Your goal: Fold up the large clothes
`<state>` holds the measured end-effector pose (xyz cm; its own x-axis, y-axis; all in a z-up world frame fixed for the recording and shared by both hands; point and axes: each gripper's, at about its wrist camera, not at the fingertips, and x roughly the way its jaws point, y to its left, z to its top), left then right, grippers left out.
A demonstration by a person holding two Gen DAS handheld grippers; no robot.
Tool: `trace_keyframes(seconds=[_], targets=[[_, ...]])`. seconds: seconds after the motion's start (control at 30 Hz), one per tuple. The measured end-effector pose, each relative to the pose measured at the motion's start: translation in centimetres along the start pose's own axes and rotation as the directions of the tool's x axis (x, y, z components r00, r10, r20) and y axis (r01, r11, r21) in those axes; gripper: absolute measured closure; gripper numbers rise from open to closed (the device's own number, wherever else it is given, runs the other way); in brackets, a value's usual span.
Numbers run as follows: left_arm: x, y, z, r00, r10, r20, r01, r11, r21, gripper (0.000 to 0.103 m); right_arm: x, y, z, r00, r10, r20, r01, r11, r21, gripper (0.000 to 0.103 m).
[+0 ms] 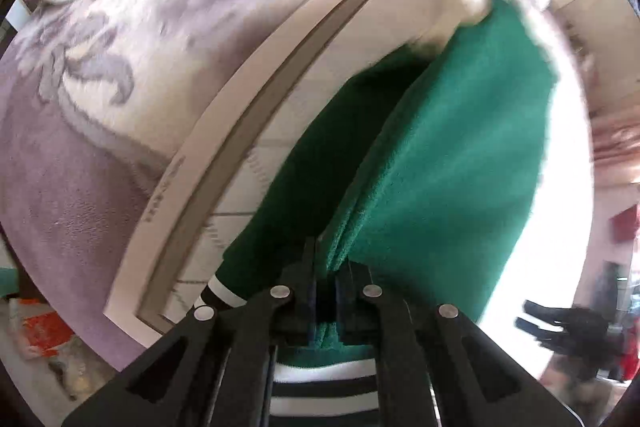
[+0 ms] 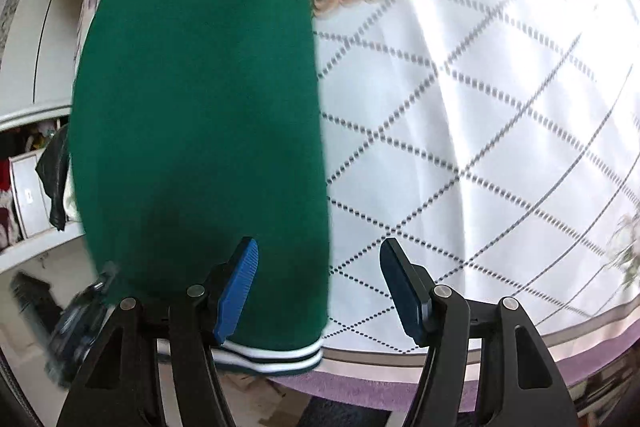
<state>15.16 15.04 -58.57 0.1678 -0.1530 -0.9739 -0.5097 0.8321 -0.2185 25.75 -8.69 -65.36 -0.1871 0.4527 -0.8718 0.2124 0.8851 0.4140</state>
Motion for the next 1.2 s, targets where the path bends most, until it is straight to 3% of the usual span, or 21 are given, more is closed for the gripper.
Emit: trace_keyframes(seconds=[0.1,0.17,0.27,0.33,0.43,0.5,0.6,0.77,0.9,1.03,1.1,1.13,1.2], targets=[[3.2,2.7,0.4,0.996,-0.041,-0.084,0.038,0.999,-0.039,0.089,2.0,-0.7,-0.7,0.999,0.041,-0.035,-0.041,0.999,0.002,0.037],[2.6,3.6,0.5,0.991,-0.095,-0.093,0.09,0.994,-0.056,0.084,3.3,-0.8,-0.9,0.995,0.086,-0.06,-0.086,0.996,-0.002,0.037],[1.2,4.8,-0.5,0.992,-0.091,-0.091,0.088,0.996,-0.033,0.074,5.9,-1.0,-1.2,0.988,0.107,-0.113,-0.108,0.994,-0.005,0.037],[0.5,5.6,-1.5,0.992,-0.076,-0.096,0.072,0.996,-0.05,0.047,7.0,-1.3,-1.3,0.988,0.088,-0.129,-0.089,0.996,-0.002,0.037],[0.8,7.0,-2.3,0.991,-0.086,-0.103,0.079,0.994,-0.07,0.047,7.5,-1.2,-1.3,0.987,0.102,-0.12,-0.104,0.995,-0.007,0.034],[0.7,7.2,-2.9,0.991,-0.091,-0.095,0.083,0.993,-0.083,0.047,7.6,-0.8,-1.3,0.984,0.148,-0.105,-0.15,0.989,-0.014,0.077],[0.2,6.3,-3.1,0.993,-0.081,-0.08,0.074,0.993,-0.089,0.05,7.4,-0.6,-1.2,0.99,0.117,-0.081,-0.116,0.993,0.019,0.086],[-2.1,2.0,-4.8,0.986,-0.15,-0.071,0.15,0.989,-0.01,0.053,2.7,-3.5,-3.0,1.0,0.009,-0.013,-0.009,0.998,0.058,0.088],[-2.5,-1.3,-6.6,0.963,-0.24,-0.121,0.241,0.971,-0.01,0.053,-0.9,-9.0,-2.2,0.991,-0.135,-0.016,0.136,0.987,0.081,0.087],[0.9,-2.9,-7.3,0.966,-0.208,-0.156,0.214,0.977,0.023,0.053,-3.9,-12.2,-0.6,0.96,-0.273,-0.066,0.276,0.96,0.054,0.075],[2.3,-2.4,-7.0,0.967,-0.19,-0.17,0.198,0.98,0.034,0.053,-5.9,-11.8,-1.0,0.963,-0.268,-0.034,0.269,0.962,0.046,0.046],[2.5,-2.6,-7.3,0.969,-0.182,-0.169,0.191,0.981,0.04,0.053,-6.8,-11.2,-1.4,0.965,-0.263,0.0,0.263,0.964,0.041,0.04],[4.6,-3.2,-6.9,0.971,-0.164,-0.173,0.177,0.982,0.062,0.053,-7.8,-8.9,-2.6,0.968,-0.242,0.06,0.242,0.97,0.008,0.037]])
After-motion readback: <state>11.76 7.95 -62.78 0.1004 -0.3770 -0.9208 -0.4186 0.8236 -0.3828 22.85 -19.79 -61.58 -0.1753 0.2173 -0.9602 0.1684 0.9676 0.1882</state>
